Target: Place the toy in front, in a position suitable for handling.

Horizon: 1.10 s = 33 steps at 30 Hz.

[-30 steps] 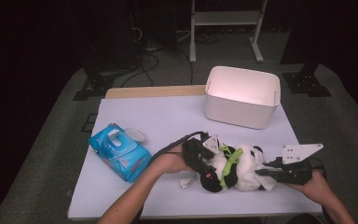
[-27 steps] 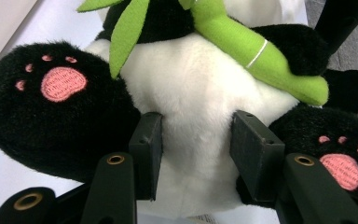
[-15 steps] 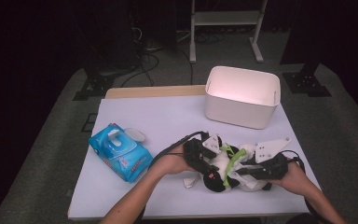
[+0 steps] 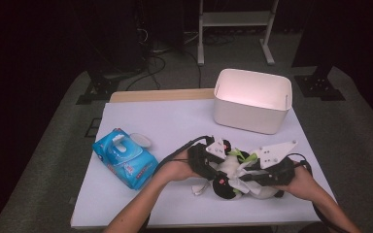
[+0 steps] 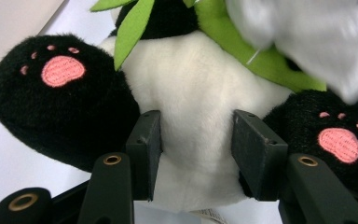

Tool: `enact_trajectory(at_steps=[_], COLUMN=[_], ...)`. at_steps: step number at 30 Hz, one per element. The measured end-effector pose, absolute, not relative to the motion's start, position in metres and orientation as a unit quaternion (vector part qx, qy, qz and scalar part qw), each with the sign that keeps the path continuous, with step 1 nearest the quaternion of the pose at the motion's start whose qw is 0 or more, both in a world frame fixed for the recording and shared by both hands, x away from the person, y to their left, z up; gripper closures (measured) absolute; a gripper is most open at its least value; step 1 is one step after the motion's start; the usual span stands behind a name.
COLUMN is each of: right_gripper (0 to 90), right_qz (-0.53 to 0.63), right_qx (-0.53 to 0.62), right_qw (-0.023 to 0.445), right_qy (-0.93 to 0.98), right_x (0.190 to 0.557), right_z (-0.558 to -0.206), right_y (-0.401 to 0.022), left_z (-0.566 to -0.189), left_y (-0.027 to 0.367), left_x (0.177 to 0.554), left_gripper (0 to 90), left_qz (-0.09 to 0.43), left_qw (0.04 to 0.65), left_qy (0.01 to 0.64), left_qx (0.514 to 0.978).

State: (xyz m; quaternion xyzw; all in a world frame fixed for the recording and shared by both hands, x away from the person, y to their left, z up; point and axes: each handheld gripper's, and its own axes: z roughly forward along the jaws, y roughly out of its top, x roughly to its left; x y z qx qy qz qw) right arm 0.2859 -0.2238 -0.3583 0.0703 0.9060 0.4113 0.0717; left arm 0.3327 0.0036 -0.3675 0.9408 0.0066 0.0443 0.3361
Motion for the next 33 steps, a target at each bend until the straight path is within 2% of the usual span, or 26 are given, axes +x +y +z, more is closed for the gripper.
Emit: enact_trajectory(at_steps=[3,9,13,21,24,33], right_gripper=[80.1,80.0,80.0,79.9,79.8,79.7], right_qz=[0.406,0.378,0.388,0.403,0.386,0.411], right_qx=[0.064,0.099,0.113,0.066,0.059,0.076], right_qw=[0.065,0.083,0.069,0.072,0.064,0.044], right_qy=[0.91,0.917,0.912,0.91,0.918,0.908], right_x=[0.291,0.291,0.292,0.291,0.292,0.289], right_z=[-0.36,-0.364,-0.368,-0.354,-0.361,-0.36], right_y=[-0.216,-0.239,-0.245,-0.21,-0.199,-0.214], left_z=[-0.368,-0.368,-0.371,-0.371,-0.372,-0.373], left_y=[0.006,0.017,0.015,0.007,0.008,0.01], left_x=[0.332,0.337,0.336,0.333,0.332,0.334], left_gripper=[52.2,52.0,52.2,52.6,52.7,53.1], left_qz=[0.046,0.05,0.042,0.045,0.045,0.042], left_qw=[0.341,0.347,0.354,0.351,0.349,0.354], left_qy=[0.01,0.018,0.019,0.009,0.01,0.012], left_qx=[0.939,0.936,0.934,0.935,0.936,0.934])
